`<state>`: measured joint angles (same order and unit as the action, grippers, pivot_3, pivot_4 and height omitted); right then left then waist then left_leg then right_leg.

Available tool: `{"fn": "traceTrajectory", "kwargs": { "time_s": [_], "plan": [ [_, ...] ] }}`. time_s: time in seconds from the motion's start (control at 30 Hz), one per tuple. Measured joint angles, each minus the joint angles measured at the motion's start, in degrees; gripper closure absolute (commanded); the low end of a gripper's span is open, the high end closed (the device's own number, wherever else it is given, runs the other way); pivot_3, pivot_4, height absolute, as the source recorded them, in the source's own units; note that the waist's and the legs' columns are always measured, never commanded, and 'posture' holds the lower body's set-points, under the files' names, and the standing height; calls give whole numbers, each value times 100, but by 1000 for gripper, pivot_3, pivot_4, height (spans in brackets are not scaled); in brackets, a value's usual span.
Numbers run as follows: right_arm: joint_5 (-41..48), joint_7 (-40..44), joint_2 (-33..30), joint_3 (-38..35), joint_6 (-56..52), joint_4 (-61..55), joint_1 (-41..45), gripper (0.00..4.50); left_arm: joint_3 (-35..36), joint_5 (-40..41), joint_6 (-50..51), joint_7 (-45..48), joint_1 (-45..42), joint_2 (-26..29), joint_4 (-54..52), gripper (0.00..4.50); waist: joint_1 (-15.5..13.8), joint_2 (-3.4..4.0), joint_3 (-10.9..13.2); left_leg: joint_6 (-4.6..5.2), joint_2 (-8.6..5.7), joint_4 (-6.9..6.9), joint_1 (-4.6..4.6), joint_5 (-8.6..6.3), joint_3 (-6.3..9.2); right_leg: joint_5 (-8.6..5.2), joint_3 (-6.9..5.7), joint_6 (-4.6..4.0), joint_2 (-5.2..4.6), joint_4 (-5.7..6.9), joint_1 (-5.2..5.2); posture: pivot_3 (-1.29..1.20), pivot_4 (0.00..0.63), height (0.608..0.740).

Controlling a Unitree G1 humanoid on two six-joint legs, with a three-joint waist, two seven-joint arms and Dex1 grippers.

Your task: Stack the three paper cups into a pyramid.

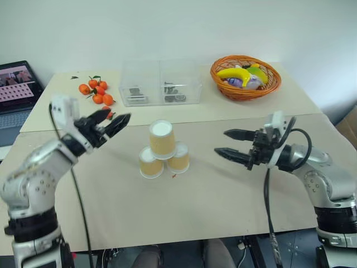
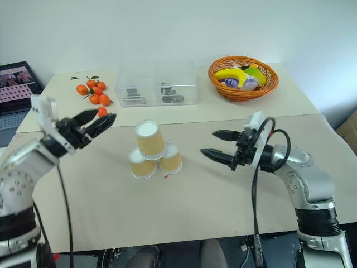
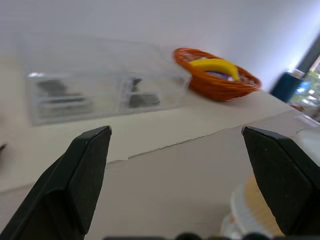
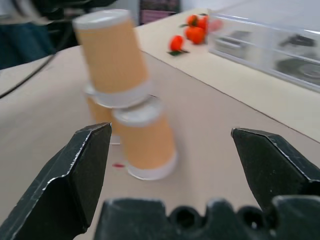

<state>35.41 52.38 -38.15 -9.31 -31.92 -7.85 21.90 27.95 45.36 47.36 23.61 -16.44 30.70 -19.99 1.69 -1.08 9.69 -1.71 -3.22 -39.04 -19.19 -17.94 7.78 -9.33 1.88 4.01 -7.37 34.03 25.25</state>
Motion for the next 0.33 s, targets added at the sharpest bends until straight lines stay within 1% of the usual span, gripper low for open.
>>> {"fn": "traceTrajectory", "kwargs": {
  "time_s": [0.13, 0.17, 0.33],
  "plan": [
    [-153, -662, 428, -399, 279, 486, -102, 0, 442, -254, -394, -632, 516, -414, -106, 28, -88, 0, -2, -1, -1, 0, 6, 0, -7, 1, 6, -2, 0, -2, -2, 0, 150, 738],
    [-166, -891, 574, -499, 326, 620, -96, 0, 487, -308, -497, -789, 659, -524, -105, 28, -91, 0, -2, -1, -1, 0, 6, 0, -9, 1, 8, -3, 0, -1, -2, 0, 150, 738],
    [-531, -1663, 866, -656, 712, 1069, -56, 0, 467, -696, -908, -1114, 1108, -839, -46, 28, -92, -1, -3, -1, -1, 0, 8, 0, -12, 2, 11, -3, 0, -1, -3, 0, 150, 738]
  ]
}}
